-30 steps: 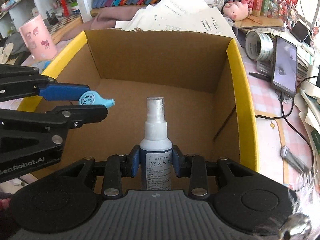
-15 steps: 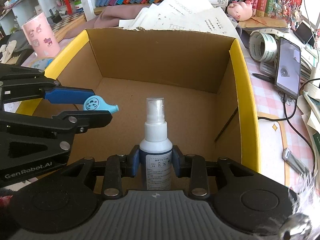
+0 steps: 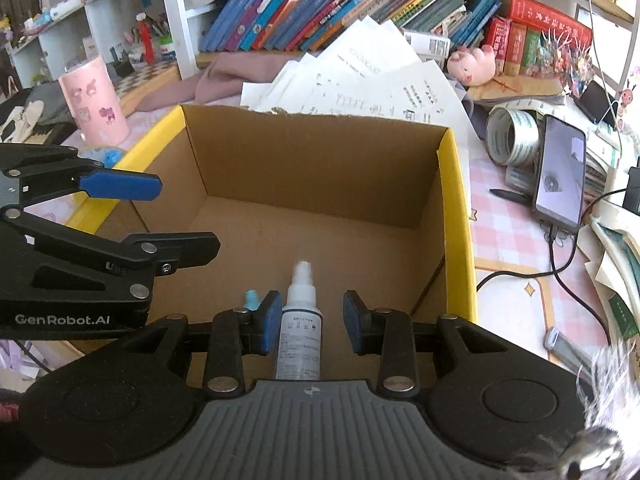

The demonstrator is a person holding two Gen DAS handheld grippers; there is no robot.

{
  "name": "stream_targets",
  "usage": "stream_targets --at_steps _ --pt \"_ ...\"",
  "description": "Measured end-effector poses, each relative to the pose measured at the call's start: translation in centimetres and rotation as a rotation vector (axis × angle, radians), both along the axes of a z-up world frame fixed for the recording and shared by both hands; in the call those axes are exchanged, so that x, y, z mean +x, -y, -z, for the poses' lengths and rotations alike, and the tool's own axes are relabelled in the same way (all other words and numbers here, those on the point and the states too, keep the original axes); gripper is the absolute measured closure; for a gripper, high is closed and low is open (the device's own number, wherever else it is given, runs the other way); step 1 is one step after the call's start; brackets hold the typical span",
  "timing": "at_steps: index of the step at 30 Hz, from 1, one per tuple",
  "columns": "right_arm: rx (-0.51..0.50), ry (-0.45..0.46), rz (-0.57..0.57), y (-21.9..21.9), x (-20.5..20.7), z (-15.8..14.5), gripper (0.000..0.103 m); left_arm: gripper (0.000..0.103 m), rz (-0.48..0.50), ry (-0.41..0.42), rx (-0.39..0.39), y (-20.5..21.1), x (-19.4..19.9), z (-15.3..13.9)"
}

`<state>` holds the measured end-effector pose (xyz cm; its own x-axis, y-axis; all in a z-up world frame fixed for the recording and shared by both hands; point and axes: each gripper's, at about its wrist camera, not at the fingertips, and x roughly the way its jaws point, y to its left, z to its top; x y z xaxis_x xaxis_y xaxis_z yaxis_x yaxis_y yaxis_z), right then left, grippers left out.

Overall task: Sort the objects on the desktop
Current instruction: 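Lower the spray bottle into the box and open the right gripper while the left gripper releases the whistle, then withdraw both tools from the box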

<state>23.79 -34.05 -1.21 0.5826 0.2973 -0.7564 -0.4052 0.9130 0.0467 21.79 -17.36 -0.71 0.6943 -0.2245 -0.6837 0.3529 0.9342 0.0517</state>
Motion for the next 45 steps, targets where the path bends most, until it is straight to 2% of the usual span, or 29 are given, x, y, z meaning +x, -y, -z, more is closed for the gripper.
stream_targets --at_steps 8,11,12,15,25,28,31,36,45 --pt "0.032 0.052 0.009 0.8 -0.9 -0.7 0.071 0.020 -0.041 0.030 -0.003 -0.1 -0.3 -0.4" --pt "0.034 0.078 0.054 1.2 -1.4 -1.0 0.060 0.018 -0.034 0.041 -0.028 -0.4 -0.6 -0.7" --pt "0.045 0.081 0.071 1.4 -1.5 -1.1 0.060 0.013 -0.027 0.044 -0.039 -0.6 -0.8 -0.8" --pt "0.072 0.091 0.133 1.8 -2.3 -1.4 0.057 0.008 0.012 0.057 -0.060 -0.9 -1.5 -1.0" --pt "0.083 0.192 0.328 2.7 -5.6 -2.8 0.052 0.007 0.248 0.195 -0.152 -0.1 -4.5 -3.0" --pt "0.059 0.243 0.369 2.4 -6.9 -3.4 0.048 0.006 0.275 0.235 -0.176 -0.3 -5.2 -3.4" --pt "0.065 0.275 0.403 2.3 -8.0 -3.9 0.046 0.006 0.285 0.251 -0.212 -1.1 -5.7 -3.7" --pt "0.053 0.281 0.430 1.0 -9.2 -4.1 0.046 0.006 0.286 0.282 -0.228 -2.8 -6.9 -3.9" --pt "0.052 0.313 0.472 -2.8 -12.8 -4.2 0.041 0.004 0.240 0.313 -0.287 -7.6 -9.9 -4.3"
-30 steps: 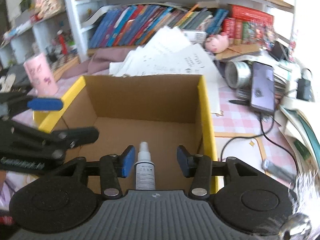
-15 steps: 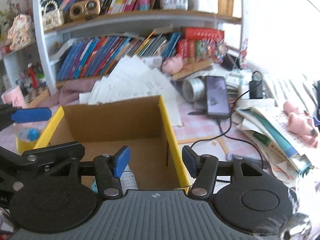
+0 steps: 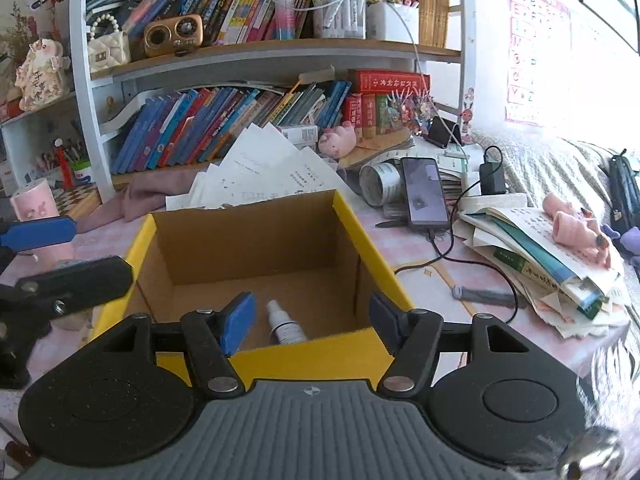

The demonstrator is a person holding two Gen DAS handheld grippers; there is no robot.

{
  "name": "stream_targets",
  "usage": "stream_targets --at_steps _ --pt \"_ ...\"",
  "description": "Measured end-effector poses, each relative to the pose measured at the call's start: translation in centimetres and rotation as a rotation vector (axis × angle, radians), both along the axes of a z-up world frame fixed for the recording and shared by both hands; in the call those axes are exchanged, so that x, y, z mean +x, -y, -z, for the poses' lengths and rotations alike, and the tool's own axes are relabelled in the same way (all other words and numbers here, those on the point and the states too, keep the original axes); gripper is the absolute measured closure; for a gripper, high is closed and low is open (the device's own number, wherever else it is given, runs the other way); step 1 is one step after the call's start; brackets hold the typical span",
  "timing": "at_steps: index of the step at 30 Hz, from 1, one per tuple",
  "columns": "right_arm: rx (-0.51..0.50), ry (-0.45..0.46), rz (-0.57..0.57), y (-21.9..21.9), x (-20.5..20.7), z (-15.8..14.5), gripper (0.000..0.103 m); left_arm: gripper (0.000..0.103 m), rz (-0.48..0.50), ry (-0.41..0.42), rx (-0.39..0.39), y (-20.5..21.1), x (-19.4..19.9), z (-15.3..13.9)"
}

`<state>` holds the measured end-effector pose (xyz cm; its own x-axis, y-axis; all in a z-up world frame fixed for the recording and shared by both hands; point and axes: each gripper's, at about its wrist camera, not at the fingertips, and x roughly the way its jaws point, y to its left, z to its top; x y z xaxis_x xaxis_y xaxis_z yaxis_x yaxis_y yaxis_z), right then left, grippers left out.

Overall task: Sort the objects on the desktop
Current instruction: 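Withdraw both tools from the box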

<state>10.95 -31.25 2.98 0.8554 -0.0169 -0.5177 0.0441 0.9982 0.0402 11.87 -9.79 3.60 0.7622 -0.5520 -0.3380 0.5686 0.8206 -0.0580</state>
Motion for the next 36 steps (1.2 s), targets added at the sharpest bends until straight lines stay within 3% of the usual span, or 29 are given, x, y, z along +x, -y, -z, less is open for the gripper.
stream_targets --at_steps 9,15,20,36 --pt "0.007 -0.030 0.010 -4.2 -4.9 1.0 0.040 0.003 -0.069 -0.057 -0.026 -4.8 -3.3 0.6" --pt "0.012 -0.036 0.020 -6.0 -7.1 1.0 0.036 0.003 -0.101 -0.102 0.075 -5.8 -4.5 1.3" --pt "0.000 -0.048 -0.004 -7.4 -8.4 1.1 0.035 0.003 -0.083 -0.098 0.108 -6.4 -5.9 1.5" --pt "-0.009 -0.065 -0.039 -9.8 -9.1 1.0 0.033 0.003 -0.151 -0.113 0.089 -9.1 -6.7 1.6"
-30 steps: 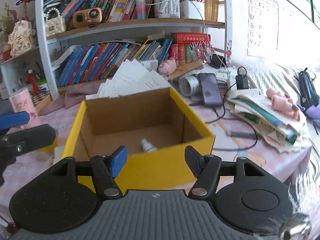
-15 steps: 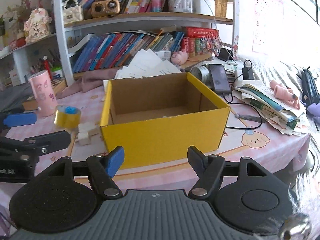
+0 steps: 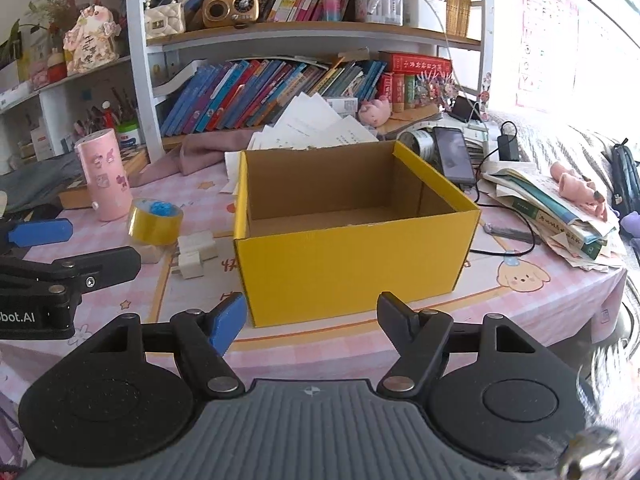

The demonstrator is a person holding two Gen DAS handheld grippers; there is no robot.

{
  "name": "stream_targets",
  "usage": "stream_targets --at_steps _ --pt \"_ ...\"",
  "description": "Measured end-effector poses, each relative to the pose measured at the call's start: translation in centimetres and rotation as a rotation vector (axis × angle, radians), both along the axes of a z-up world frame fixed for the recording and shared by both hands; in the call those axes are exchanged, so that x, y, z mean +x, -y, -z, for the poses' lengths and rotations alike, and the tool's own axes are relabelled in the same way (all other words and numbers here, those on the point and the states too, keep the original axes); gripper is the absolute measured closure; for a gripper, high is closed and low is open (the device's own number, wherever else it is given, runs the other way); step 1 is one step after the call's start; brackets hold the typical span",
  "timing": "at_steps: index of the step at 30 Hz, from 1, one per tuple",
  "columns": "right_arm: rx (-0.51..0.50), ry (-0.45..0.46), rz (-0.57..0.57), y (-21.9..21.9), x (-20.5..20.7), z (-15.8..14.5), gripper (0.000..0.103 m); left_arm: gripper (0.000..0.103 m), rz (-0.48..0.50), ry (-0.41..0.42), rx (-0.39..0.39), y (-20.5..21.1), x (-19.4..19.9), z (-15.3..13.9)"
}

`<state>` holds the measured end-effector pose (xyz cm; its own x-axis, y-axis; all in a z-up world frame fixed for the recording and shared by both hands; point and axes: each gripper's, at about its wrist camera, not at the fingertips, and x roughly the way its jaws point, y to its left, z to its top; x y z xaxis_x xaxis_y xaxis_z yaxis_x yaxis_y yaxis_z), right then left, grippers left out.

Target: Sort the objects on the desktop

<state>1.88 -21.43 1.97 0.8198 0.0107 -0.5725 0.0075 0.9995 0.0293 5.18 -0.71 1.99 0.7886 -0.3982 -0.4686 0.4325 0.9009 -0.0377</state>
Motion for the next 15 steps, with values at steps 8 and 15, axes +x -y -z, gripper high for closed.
stream_targets --at_steps 8,15 --pt "-0.002 -0.002 -0.024 -1.3 0.3 0.1 0.033 0.003 -0.031 -0.005 -0.007 -1.3 0.1 0.1" --pt "0.000 -0.006 -0.032 -1.8 0.3 0.2 0.033 0.003 -0.041 -0.011 -0.008 -2.0 0.0 0.2"
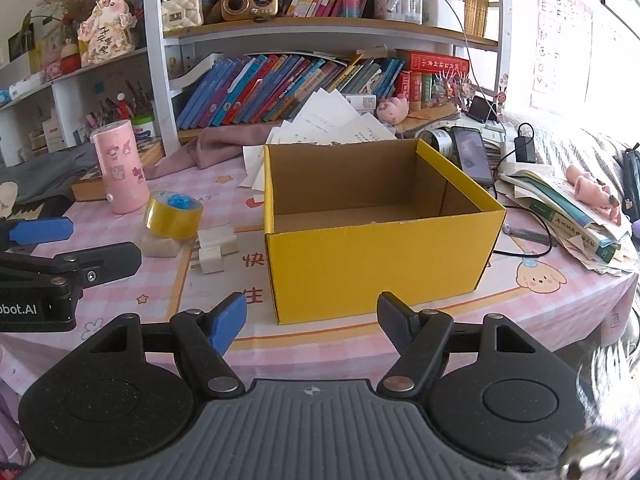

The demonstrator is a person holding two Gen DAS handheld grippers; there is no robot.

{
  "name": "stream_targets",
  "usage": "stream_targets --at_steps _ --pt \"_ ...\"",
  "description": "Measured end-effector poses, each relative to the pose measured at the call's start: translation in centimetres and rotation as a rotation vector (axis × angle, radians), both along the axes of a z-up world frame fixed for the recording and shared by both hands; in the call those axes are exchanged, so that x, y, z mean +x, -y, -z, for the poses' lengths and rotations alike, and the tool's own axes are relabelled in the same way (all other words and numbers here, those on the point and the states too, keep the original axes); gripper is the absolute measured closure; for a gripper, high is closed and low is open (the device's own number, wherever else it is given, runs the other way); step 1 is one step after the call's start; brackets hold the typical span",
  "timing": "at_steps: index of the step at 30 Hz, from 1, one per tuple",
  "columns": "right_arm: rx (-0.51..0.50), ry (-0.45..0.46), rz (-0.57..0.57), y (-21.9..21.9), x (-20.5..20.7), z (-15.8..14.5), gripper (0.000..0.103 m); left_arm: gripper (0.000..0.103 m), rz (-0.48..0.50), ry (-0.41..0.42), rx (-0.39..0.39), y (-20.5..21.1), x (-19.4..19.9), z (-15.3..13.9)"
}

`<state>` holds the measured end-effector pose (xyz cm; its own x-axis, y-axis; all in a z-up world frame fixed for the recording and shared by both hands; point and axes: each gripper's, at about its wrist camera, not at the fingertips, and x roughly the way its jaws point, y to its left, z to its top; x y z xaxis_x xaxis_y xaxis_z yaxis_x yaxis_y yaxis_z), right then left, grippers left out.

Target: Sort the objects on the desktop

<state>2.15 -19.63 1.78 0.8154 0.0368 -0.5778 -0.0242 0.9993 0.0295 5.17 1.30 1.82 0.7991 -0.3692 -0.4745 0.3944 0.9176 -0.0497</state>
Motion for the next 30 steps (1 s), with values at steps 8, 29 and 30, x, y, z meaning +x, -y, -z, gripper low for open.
stream_targets --at_steps 8,29,30 --pt "0.002 -0.001 0.000 -0.06 -0.09 0.05 0.032 0.003 0.001 0.000 0.001 -0.09 -0.07 -0.01" --pt "0.006 0.001 0.009 0.19 -0.49 0.11 0.032 0.003 0.017 0.005 0.010 0.65 -0.65 -0.26" --pt "0.006 0.001 0.009 0.27 -0.53 0.13 0.032 0.003 0.019 0.005 0.010 0.72 -0.67 -0.31"
